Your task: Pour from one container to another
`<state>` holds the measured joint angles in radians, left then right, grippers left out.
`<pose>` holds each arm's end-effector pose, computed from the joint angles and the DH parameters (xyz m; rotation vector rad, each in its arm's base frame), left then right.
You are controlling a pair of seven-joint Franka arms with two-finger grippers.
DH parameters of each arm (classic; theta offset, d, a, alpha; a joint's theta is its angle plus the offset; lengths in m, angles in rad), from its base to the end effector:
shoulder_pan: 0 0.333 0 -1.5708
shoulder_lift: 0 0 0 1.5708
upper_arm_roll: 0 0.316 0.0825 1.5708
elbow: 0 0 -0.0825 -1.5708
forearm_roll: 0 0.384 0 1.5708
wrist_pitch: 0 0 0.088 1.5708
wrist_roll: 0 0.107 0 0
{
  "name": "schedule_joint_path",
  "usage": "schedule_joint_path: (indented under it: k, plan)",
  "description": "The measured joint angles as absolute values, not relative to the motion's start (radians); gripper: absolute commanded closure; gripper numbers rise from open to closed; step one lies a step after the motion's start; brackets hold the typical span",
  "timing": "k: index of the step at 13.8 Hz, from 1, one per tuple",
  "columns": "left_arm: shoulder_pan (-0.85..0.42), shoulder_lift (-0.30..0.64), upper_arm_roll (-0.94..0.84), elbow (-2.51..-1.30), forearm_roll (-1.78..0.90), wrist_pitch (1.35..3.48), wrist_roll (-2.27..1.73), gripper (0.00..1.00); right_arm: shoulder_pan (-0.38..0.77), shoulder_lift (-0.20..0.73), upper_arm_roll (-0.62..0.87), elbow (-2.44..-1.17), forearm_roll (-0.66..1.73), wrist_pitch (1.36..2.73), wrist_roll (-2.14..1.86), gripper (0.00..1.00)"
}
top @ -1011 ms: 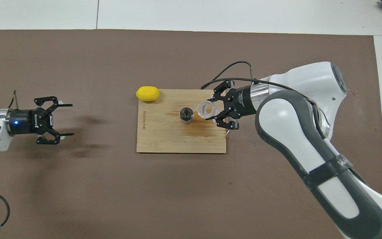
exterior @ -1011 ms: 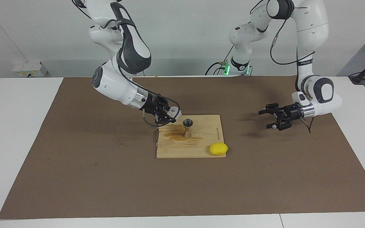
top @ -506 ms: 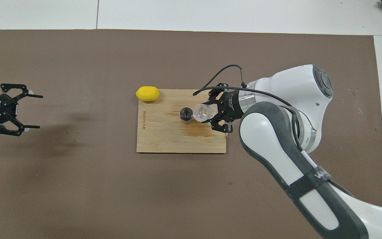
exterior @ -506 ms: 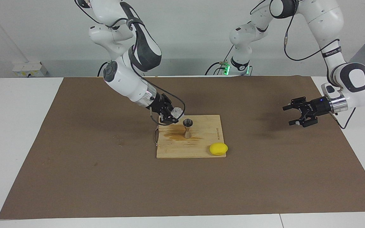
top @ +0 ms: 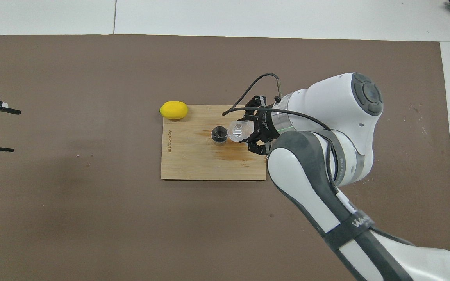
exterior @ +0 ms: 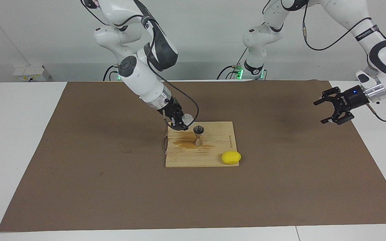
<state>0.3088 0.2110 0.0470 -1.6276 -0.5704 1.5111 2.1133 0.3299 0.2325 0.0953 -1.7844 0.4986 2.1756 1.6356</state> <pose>0.5772 0.1476 0.4897 1.7195 -1.9482 0.5700 0.5779 0.2772 0.4437 -2.0361 1.8404 0.4318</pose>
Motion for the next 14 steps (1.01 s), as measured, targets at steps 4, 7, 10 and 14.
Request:
schedule_joint_path:
  k: [4, 7, 10, 14]
  plan:
    - [0.274, 0.118, 0.046, -1.631, -0.491, 1.534, 2.108, 0.0, 0.345, 0.236, 0.094, -1.767, 0.469, 2.176, 1.669, 1.0]
    - [0.209, 0.055, 0.043, -1.646, -0.438, 1.589, 2.057, 0.0, 0.354, 0.241, 0.095, -1.757, 0.395, 2.176, 1.724, 1.0]
    - [0.164, 0.012, 0.041, -1.655, -0.361, 1.607, 1.902, 0.0, 0.366, 0.243, 0.095, -1.754, 0.363, 2.176, 1.732, 1.0]
    - [0.133, -0.031, 0.037, -1.664, -0.285, 1.608, 1.558, 0.0, 0.38, 0.244, 0.095, -1.753, 0.318, 2.176, 1.732, 1.0]
